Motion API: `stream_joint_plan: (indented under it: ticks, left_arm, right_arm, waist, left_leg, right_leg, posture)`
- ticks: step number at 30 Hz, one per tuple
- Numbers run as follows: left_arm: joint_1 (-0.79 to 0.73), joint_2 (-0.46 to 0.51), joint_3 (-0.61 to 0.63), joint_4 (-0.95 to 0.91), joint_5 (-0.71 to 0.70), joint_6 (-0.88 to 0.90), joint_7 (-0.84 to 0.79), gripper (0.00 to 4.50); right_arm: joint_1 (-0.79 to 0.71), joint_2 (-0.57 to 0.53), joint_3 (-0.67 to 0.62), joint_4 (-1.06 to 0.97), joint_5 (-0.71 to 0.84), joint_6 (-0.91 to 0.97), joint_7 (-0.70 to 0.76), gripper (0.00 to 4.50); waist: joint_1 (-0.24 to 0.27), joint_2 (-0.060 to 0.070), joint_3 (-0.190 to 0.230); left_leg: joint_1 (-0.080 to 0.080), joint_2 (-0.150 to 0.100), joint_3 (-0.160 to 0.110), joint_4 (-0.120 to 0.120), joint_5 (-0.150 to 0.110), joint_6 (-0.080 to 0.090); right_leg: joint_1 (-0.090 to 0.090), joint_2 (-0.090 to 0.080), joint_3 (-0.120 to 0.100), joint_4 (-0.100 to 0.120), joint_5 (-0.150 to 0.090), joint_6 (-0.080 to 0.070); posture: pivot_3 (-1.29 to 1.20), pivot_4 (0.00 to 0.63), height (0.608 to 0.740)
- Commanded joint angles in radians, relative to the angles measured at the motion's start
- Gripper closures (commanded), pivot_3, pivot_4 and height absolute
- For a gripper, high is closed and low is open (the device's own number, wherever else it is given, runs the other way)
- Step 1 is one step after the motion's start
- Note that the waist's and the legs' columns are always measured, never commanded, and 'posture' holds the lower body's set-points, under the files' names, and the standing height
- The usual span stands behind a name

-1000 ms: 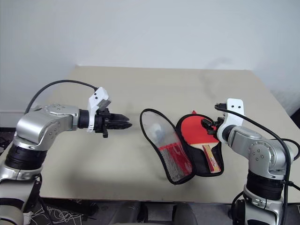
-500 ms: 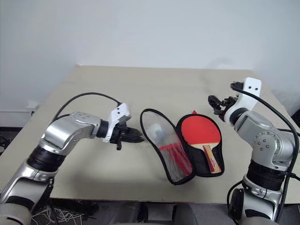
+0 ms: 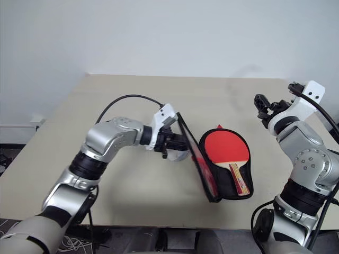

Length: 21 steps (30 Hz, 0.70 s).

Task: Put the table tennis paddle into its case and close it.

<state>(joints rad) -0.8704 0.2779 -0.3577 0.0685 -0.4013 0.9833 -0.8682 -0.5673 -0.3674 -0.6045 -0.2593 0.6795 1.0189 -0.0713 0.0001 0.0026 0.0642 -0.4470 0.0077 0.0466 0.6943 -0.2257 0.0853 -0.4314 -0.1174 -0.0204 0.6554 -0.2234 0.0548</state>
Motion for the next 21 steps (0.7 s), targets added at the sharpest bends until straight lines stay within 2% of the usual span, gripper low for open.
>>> stream_joint_plan:
  ticks: [1,5,13,16,21]
  left_arm:
    - [-0.076,-0.085,0.032,0.045,0.021,0.014,0.087,3.16]
    - [-0.104,-0.159,0.049,0.086,0.028,0.025,0.149,3.16]
    - [-0.065,-0.207,0.033,0.085,0.072,-0.022,0.216,3.16]
    - [-0.036,-0.250,0.067,0.099,0.100,-0.081,0.300,3.16]
    - [-0.010,-0.251,0.112,0.052,0.052,-0.098,0.269,3.16]
  right_arm:
    - [-0.045,0.004,-0.053,-0.013,0.031,-0.065,-0.024,0.88]
    - [-0.036,0.014,-0.036,-0.010,0.035,-0.079,-0.032,0.88]
    - [-0.022,0.006,-0.016,-0.008,0.038,-0.105,-0.020,0.88]
    - [-0.028,0.009,-0.023,-0.002,0.058,-0.117,-0.011,0.88]
    - [0.006,-0.012,0.058,-0.005,0.061,-0.078,0.057,0.88]
  waist:
    - [0.001,0.000,0.000]
    - [-0.002,0.000,0.000]
    - [-0.003,0.002,0.000]
    - [-0.002,0.002,0.000]
    - [-0.002,0.002,0.000]
  left_leg:
    - [0.000,0.000,0.000,0.000,0.000,0.000]
    - [0.000,0.000,0.000,0.001,0.000,0.001]
    - [0.001,0.000,0.000,0.001,0.000,0.001]
    - [0.001,0.000,0.000,0.001,0.000,0.001]
    - [0.000,-0.001,0.000,0.001,0.000,0.001]
  right_leg:
    - [0.000,0.000,0.000,0.000,0.000,0.000]
    - [0.001,0.000,0.000,0.000,0.000,0.000]
    - [0.000,0.000,0.000,0.001,0.000,0.000]
    - [0.000,0.000,0.001,0.001,0.001,0.000]
    - [0.000,0.000,0.001,0.001,0.001,0.000]
  posture:
    - [0.00,0.000,0.688]
    - [0.00,0.000,0.688]
    - [0.00,0.000,0.688]
    - [0.00,0.000,0.688]
    - [0.00,0.000,0.688]
